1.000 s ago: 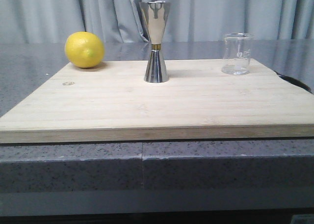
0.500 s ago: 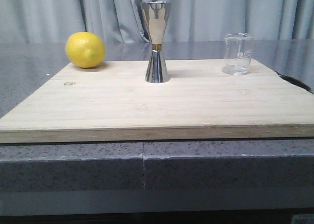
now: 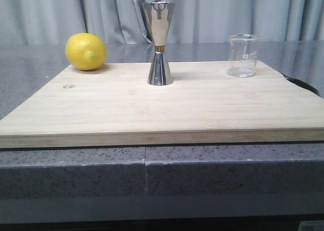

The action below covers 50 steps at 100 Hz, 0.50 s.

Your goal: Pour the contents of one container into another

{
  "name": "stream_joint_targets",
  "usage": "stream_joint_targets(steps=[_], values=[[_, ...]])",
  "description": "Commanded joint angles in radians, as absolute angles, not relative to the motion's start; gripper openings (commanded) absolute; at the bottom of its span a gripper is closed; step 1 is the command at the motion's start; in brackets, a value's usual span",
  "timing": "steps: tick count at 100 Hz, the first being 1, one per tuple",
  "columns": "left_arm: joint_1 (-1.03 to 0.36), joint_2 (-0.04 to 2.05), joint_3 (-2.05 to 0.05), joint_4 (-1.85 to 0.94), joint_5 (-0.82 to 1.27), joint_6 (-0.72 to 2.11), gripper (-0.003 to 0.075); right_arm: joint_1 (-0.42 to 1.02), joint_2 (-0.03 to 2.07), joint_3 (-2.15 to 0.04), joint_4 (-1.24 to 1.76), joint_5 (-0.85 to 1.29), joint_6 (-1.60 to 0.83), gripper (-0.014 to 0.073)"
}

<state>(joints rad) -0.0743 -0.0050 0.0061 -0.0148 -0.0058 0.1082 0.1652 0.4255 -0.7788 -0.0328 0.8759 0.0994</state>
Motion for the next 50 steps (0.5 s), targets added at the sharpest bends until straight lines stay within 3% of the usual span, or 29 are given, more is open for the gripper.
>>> stream_joint_targets(steps=[1, 50], values=[[-0.082, -0.028, 0.026, -0.023, -0.094, 0.108, -0.0021, 0.159, 0.435, -0.801, -0.041, 0.802, 0.095, -0.0069], [-0.082, -0.028, 0.026, -0.084, -0.089, 0.108, -0.0021, 0.159, 0.435, -0.801, -0.041, 0.802, 0.095, -0.0069]])
